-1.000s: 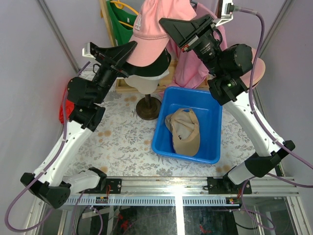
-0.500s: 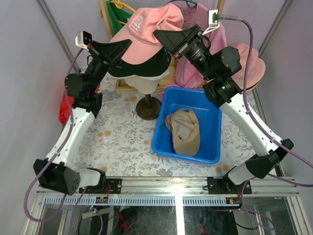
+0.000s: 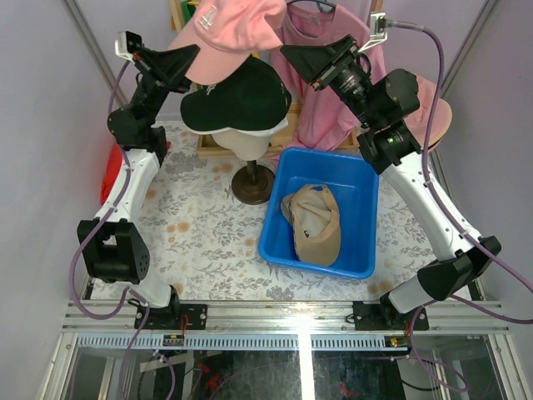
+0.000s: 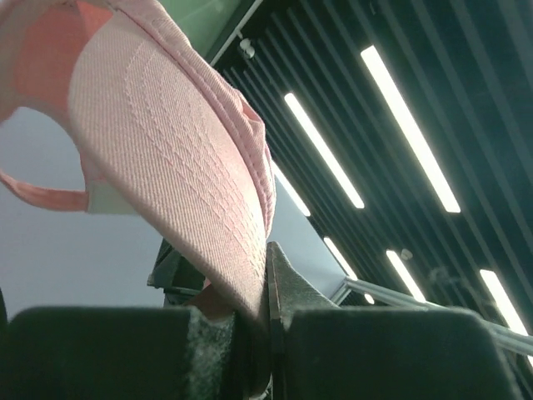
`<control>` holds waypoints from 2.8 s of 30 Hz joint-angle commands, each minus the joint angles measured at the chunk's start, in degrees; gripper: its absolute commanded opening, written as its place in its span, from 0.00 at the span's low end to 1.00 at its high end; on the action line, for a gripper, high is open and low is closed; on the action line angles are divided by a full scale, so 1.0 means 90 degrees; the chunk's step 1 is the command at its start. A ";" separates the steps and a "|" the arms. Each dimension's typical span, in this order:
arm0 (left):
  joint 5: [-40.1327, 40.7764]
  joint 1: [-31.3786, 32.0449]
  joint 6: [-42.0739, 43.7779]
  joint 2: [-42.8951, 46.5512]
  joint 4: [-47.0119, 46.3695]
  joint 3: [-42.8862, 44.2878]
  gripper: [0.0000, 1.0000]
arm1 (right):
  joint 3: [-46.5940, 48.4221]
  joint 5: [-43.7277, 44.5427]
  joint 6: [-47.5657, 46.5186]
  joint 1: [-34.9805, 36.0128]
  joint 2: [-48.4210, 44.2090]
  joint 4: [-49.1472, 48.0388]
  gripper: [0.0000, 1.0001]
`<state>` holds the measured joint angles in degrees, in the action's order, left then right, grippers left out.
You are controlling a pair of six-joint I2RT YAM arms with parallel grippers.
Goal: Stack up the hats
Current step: Stack the hat on the hat.
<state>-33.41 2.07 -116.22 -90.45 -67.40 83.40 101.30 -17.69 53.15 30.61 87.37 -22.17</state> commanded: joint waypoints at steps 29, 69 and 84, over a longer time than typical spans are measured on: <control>-0.0104 0.0327 -0.1081 -0.1903 -0.0702 0.2378 0.00 | -0.0563 -0.0102 -0.0859 -0.0623 -0.0389 0.0517 0.67; -0.0573 -0.0184 -0.1939 -0.1449 -0.1889 0.0408 0.00 | -0.0220 0.3185 -0.2673 -0.0207 0.0907 0.1339 0.68; -0.0614 -0.0352 -0.2422 -0.0802 -0.2068 -0.0796 0.00 | -0.0686 0.3235 -0.2406 -0.0281 0.0385 0.1345 0.74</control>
<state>-38.61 -0.47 -117.14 -100.25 -81.78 78.15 94.28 10.09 30.17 28.49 94.87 -6.72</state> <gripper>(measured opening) 0.026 0.723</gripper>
